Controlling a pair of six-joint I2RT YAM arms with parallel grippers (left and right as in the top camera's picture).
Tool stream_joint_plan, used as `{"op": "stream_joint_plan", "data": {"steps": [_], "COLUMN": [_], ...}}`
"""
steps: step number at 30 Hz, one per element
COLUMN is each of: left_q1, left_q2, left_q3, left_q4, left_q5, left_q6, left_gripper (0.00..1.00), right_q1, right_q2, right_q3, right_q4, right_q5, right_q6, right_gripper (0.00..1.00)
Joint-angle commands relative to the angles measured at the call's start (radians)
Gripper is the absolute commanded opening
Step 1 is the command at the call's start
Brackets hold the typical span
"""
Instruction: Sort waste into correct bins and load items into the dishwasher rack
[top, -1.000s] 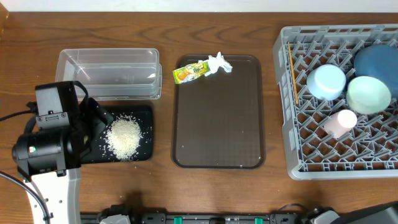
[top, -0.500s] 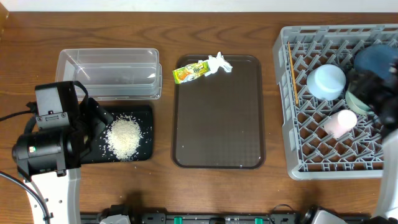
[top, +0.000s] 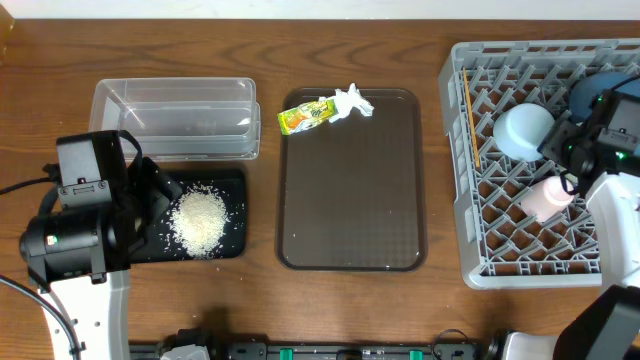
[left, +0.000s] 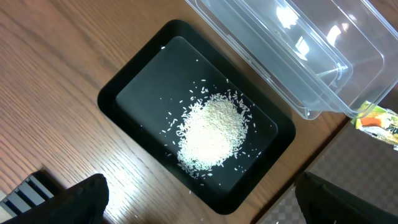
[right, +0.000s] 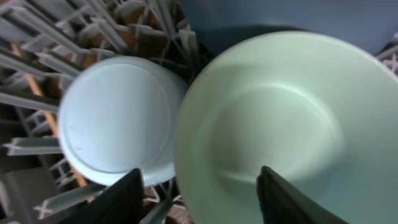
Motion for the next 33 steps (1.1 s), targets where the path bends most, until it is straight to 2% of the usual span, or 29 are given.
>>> {"op": "stream_joint_plan", "data": {"steps": [1, 8, 15, 22, 28, 33], "left_q1": [0.003, 0.003, 0.003, 0.003, 0.003, 0.003], "left_q2": [-0.001, -0.001, -0.001, -0.001, -0.001, -0.001], "left_q3": [0.012, 0.012, 0.012, 0.012, 0.012, 0.012], "left_q4": [-0.003, -0.003, -0.003, -0.003, -0.003, -0.003], "left_q5": [-0.009, -0.009, -0.009, -0.009, -0.009, -0.009], "left_q6": [-0.005, -0.005, -0.005, -0.005, -0.005, -0.005], "left_gripper": [0.97, 0.97, 0.98, 0.97, 0.97, 0.97], "right_q1": [0.0, 0.0, -0.037, -0.227, -0.408, -0.499], "right_q2": [0.023, 0.02, -0.116, -0.284, -0.251, -0.147], "right_q3": [0.008, 0.009, 0.016, 0.016, -0.002, -0.04], "right_q4": [-0.016, -0.042, -0.082, -0.119, -0.076, 0.049], "right_q5": [0.041, 0.034, -0.064, -0.314, -0.666, -0.964], "right_q6": [-0.002, 0.034, 0.081, 0.08, -0.002, -0.034], "right_gripper": [0.43, 0.02, 0.01, 0.01, 0.01, 0.01]}}
